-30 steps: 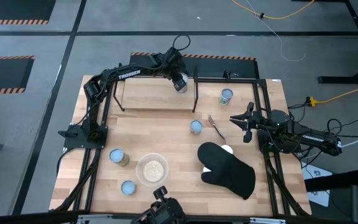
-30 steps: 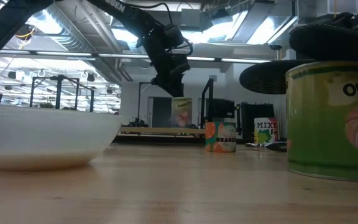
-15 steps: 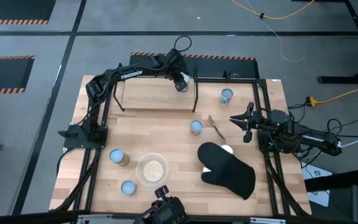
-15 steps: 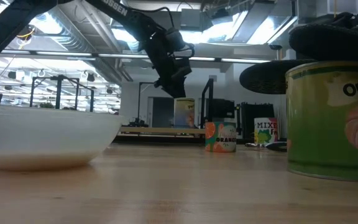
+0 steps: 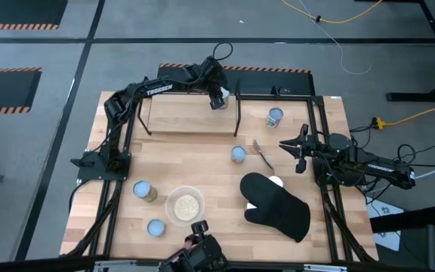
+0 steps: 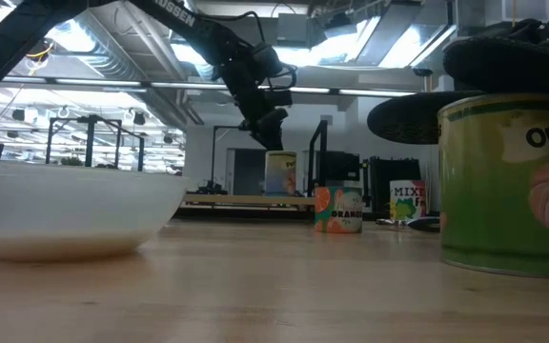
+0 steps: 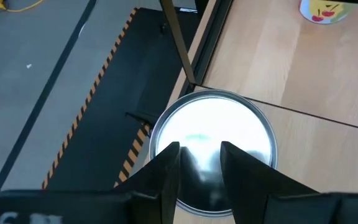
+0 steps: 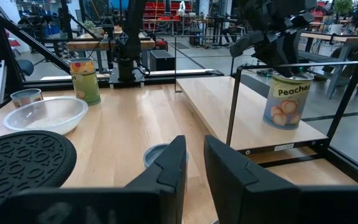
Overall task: Pick and place cans onto a shelf
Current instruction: Put the canned peaches on the shelf
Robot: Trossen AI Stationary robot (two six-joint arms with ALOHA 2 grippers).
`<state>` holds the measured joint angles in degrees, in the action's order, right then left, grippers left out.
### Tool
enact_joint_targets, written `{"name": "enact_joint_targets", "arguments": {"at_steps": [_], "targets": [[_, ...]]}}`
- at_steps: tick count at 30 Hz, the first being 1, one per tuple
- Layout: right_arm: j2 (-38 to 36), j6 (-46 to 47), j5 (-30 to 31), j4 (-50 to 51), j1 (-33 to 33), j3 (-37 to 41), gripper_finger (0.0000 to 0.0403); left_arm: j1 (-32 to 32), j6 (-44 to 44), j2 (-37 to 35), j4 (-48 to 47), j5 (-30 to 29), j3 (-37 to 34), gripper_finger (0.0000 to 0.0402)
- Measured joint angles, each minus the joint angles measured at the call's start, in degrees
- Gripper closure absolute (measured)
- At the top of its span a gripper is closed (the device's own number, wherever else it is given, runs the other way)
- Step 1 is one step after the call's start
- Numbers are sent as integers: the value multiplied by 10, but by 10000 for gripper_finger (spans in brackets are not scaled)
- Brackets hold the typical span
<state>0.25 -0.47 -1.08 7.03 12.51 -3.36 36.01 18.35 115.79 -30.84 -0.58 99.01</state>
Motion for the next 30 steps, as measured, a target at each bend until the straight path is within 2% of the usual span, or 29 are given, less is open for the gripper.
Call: {"name": "enact_joint_targets", "arguments": {"at_steps": [13, 17, 30], "targets": [[0, 0, 0, 0, 0, 0, 339, -24, -2, 0, 7, -1, 30, 292], [0, 0, 0, 0, 0, 0, 339, -33, -31, -1, 1, 1, 44, 292], [0, 0, 0, 0, 0, 0, 339, -54, -13, -1, -18, -3, 48, 292]]}}
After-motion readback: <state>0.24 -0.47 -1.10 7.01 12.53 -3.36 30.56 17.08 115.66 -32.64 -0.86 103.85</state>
